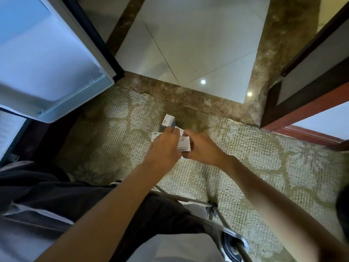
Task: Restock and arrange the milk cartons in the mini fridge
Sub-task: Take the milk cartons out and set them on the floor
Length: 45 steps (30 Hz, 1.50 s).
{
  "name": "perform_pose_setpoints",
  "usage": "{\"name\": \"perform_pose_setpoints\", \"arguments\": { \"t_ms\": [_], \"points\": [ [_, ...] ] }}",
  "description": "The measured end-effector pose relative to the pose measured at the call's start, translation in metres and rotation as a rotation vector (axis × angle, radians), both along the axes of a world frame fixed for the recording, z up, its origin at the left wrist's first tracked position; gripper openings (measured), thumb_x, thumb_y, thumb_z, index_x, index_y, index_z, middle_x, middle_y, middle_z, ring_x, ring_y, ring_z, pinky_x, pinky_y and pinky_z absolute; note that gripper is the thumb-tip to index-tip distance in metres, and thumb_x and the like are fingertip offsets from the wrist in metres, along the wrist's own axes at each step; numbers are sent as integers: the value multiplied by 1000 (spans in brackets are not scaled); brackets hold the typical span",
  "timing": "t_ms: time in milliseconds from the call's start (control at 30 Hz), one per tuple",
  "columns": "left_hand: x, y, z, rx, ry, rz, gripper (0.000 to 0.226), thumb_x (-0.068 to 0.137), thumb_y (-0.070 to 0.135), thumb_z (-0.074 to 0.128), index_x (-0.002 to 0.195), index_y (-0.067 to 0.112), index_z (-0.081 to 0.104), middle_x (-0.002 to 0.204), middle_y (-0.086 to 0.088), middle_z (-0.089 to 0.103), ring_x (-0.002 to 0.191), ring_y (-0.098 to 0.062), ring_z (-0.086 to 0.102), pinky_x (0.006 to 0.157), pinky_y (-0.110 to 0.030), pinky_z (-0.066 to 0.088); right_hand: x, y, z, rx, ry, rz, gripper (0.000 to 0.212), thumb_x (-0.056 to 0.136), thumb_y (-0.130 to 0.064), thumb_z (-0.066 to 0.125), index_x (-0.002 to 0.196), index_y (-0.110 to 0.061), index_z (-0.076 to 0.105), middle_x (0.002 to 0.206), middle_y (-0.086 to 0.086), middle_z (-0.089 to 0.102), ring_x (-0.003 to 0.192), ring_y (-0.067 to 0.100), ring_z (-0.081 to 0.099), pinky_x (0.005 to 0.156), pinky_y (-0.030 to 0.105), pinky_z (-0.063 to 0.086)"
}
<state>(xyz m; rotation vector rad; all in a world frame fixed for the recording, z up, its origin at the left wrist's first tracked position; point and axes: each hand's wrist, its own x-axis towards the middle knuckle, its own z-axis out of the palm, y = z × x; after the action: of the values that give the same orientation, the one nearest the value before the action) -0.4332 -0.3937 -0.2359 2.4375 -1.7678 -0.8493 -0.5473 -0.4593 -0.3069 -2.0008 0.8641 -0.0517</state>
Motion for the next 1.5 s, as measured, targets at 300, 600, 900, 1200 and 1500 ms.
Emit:
{"name": "perform_pose_setpoints", "arguments": {
  "t_ms": [300, 600, 900, 1200, 1500],
  "points": [
    [2, -9, 1, -42, 151, 46, 57, 92, 7, 49, 144, 13, 28, 135, -11, 47, 113, -28, 54, 91, -37, 48, -27, -49, -54, -3, 89, -392, 46, 81, -20, 70, 121, -2, 55, 110, 15, 68, 82, 16, 63, 54, 10, 41],
    [0, 1, -17, 29, 124, 6, 40, 92, 9, 49, 132, 7, 45, 121, -13, 59, 106, -27, 59, 88, -40, 51, -34, -43, -123, 132, 332, -630, 44, 80, -18, 70, 117, 3, 58, 118, 22, 64, 108, 32, 61, 84, 34, 48],
    [3, 10, -22, 191, 98, 9, 33, 94, 15, 48, 125, 7, 50, 119, -12, 60, 107, -27, 59, 89, -38, 50, -36, -39, -129, 240, 445, -593, 52, 82, -13, 69, 128, -4, 48, 126, 18, 60, 115, 30, 58, 88, 31, 46],
    [19, 2, -3, 136, 108, 98, 28, 94, 15, 47, 118, 6, 56, 117, -15, 61, 105, -30, 59, 88, -41, 49, -8, -44, -63, -120, 615, -158, 47, 89, -27, 56, 130, -5, 46, 129, 18, 47, 118, 32, 49, 98, 42, 44],
    [111, 28, 61, -151, 16, 448, 31, 95, 17, 46, 125, 12, 54, 125, -10, 58, 109, -24, 59, 83, -30, 48, 136, -17, 84, -516, 134, 123, 26, 94, -15, 42, 105, -2, 62, 106, 11, 61, 89, 23, 61, 73, 32, 50]
  ]
}}
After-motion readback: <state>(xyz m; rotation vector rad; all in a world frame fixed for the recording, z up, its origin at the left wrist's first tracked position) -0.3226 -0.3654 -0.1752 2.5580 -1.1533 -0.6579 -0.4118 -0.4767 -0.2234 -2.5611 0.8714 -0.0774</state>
